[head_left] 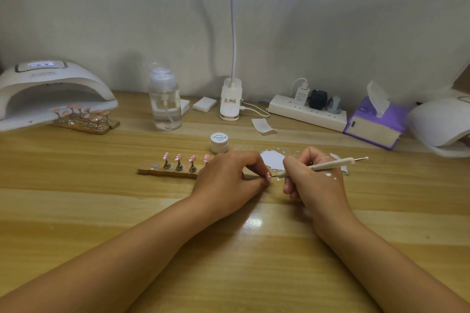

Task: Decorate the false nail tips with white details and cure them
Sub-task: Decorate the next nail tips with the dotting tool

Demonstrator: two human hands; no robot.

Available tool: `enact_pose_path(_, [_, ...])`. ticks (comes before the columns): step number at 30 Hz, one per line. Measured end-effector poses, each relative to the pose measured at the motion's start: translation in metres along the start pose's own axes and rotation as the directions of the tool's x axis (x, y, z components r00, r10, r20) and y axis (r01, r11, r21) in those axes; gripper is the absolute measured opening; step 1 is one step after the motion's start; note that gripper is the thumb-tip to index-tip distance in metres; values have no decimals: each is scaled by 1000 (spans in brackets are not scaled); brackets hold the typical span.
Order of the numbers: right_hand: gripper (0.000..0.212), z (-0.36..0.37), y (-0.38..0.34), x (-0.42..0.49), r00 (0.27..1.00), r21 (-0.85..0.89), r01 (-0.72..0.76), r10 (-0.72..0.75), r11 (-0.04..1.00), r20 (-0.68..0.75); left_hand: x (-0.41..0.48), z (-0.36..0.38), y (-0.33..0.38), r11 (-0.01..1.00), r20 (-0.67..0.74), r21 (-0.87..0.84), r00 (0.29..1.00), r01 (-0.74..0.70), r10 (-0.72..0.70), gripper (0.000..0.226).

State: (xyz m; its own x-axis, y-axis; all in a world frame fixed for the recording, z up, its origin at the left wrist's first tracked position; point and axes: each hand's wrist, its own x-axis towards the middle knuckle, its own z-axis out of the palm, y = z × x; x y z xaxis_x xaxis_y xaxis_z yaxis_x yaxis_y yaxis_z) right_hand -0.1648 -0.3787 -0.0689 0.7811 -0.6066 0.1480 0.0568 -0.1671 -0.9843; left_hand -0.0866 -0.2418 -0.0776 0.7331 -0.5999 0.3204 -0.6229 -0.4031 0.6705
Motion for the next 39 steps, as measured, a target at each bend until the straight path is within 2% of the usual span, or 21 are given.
enact_pose_path(16, [32, 0, 0, 0, 1000, -2, -6, 6, 1000, 1, 1, 0, 0, 1000, 6, 11, 1000, -8, 8, 18])
enact_pose_path(23, [27, -5, -5, 3, 983, 281, -16, 67, 960, -173, 1, 0, -2, 1000, 11, -22, 1000, -15, 15, 17])
enact_pose_path(31, [25, -4, -2, 4, 980, 230, 32, 15, 973, -200, -1, 1, 0, 991, -68, -73, 991, -116, 111, 17])
enact_pose_path(36, [13, -2, -2, 2, 979, 128, 137, -115, 982, -170, -2, 2, 2, 984, -127, -85, 981, -158, 147, 12])
enact_pose_path(39, [8, -2, -2, 2, 976, 108, 156, -137, 982, -170, -2, 2, 3, 980, -137, -95, 977, -177, 164, 15])
